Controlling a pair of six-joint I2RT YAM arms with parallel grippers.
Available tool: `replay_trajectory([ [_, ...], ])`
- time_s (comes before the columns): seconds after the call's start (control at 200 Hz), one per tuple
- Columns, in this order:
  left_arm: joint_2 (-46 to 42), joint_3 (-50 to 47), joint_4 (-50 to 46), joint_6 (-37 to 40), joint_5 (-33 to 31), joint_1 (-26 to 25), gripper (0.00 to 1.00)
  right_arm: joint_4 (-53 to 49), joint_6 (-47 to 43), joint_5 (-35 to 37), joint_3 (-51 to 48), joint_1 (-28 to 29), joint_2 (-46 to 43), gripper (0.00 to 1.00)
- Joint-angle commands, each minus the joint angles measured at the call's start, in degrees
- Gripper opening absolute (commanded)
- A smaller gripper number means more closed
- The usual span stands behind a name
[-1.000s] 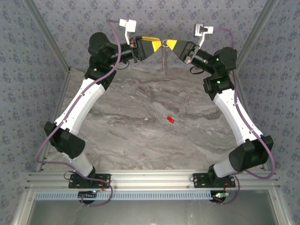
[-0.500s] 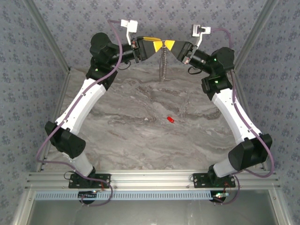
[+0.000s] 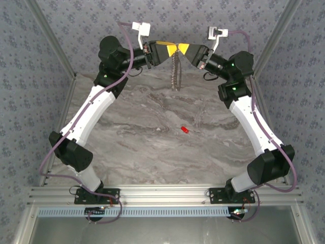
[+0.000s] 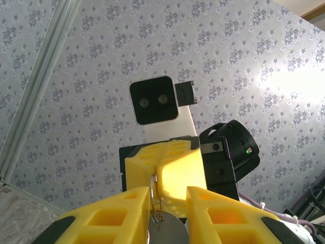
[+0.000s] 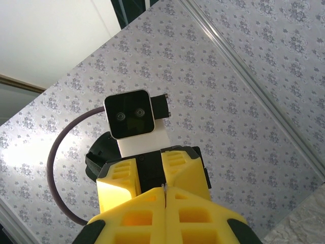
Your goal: Put the keys on the keyring
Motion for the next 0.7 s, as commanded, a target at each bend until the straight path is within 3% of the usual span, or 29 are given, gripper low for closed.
replay_trajectory([
  [0.0,-0.15,-0.06,1.57,0.66,0.99,-0.58,0.25,3.0,1.09,1.09,1.87,0.26,-0.26,0.0],
  [0.235,-0.06,-0.16,1.29,1.1,1.33,-0.8,0.23,3.2,1.26,1.25,1.84,0.28,-0.26,0.0],
  [0.695,-0.33,-0.69,1.65,1.52,1.41,-1.14,0.07,3.25,1.37,1.37,1.55,0.25,-0.25,0.0],
])
